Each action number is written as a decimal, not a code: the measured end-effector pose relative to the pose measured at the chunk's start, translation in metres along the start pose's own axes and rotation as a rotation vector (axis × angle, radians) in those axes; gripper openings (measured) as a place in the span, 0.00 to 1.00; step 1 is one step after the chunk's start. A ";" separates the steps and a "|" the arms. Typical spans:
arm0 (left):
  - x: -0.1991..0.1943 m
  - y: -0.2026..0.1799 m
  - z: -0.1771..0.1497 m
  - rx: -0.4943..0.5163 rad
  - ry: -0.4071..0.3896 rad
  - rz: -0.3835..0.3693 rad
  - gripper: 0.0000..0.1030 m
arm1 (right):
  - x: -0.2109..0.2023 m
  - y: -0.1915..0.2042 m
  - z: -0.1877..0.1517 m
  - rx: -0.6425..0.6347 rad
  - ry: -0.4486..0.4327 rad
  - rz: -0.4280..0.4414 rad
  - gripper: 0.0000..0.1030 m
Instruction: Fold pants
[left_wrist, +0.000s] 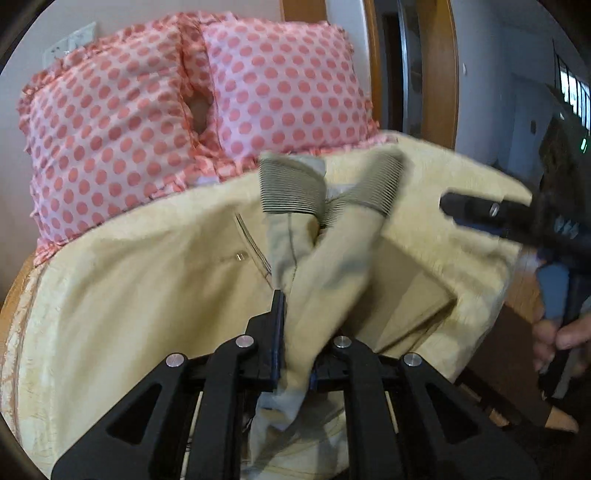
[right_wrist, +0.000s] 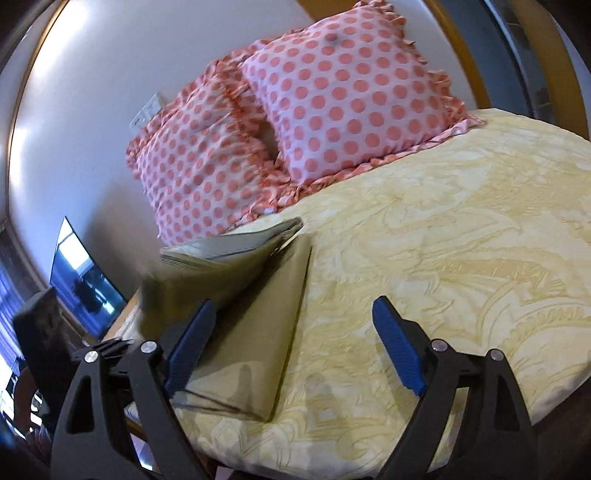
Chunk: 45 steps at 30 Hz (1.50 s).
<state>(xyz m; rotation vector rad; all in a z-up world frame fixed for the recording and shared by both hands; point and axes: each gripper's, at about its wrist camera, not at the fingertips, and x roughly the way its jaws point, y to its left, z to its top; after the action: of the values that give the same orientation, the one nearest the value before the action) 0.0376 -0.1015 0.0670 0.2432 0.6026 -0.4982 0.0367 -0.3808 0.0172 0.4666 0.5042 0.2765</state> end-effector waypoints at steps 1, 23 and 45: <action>-0.002 -0.002 0.002 0.002 -0.006 0.004 0.09 | -0.002 -0.001 0.002 0.006 -0.009 0.003 0.84; -0.017 0.102 -0.033 -0.320 0.036 0.101 0.90 | 0.076 0.089 0.004 -0.132 0.283 0.223 0.89; 0.049 0.248 0.000 -0.591 0.190 -0.069 0.74 | 0.144 0.026 0.059 -0.186 0.427 -0.046 0.50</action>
<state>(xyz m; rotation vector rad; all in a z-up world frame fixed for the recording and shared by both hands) 0.1997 0.0920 0.0562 -0.2960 0.9177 -0.3453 0.1850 -0.3275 0.0179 0.2119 0.8956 0.3776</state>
